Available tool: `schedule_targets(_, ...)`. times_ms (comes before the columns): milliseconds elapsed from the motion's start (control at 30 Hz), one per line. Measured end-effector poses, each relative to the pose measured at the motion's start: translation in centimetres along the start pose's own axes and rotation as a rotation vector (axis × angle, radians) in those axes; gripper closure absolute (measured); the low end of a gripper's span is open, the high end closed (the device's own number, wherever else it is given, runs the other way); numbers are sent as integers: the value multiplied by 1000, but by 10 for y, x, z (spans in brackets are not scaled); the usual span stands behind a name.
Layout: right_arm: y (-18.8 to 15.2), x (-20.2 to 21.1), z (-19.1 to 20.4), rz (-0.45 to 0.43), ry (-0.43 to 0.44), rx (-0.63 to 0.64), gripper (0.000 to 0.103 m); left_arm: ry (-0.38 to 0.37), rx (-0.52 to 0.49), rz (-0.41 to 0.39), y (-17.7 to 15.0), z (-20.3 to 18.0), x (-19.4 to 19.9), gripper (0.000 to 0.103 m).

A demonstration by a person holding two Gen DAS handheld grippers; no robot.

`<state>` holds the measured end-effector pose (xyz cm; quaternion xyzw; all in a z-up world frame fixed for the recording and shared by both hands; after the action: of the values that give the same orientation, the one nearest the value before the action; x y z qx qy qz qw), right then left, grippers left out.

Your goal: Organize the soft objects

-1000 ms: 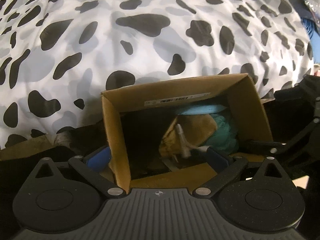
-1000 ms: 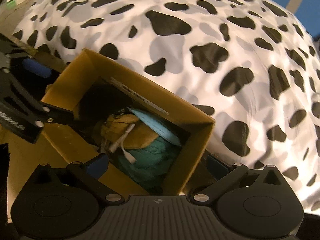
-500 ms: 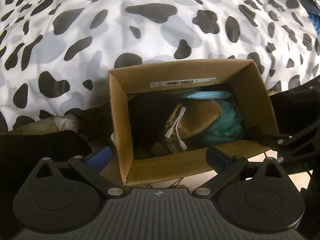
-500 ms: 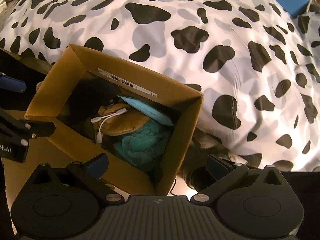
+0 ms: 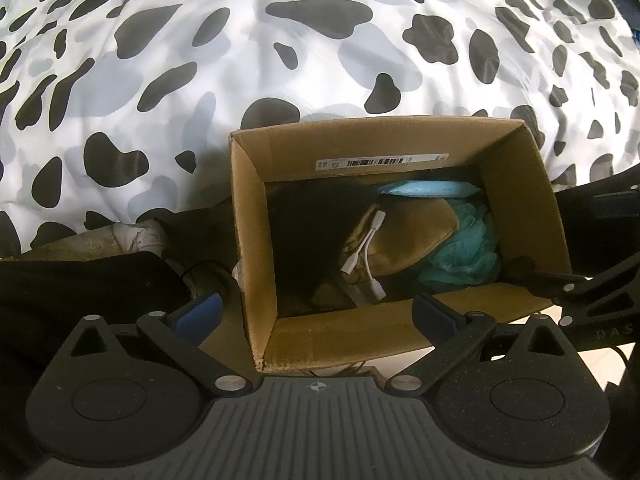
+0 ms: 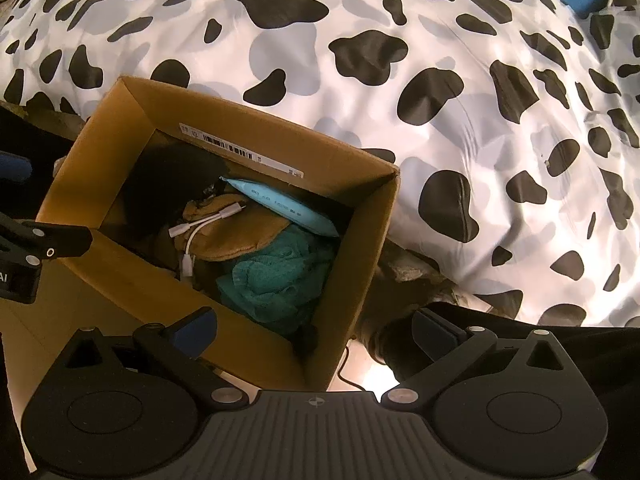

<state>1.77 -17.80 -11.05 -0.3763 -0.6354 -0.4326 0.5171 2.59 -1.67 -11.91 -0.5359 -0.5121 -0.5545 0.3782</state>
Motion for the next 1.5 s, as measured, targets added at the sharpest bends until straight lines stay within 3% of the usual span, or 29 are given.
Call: schedule_targets(1500, -3, -5, 4, 29, -21, 45, 0, 28, -1, 12, -1, 5, -2, 0)
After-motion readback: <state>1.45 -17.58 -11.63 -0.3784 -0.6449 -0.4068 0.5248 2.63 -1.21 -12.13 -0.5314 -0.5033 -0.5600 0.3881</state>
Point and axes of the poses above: each gripper's, at about its wrist camera, not at the fingertips, and x roughly against the way its jaws point, z to its left, y to its top, the point moved 8 cm from there along -x, roughly the way its jaws point, and after that the axes turned 4 degrees about -y, right-handed, at the moved point
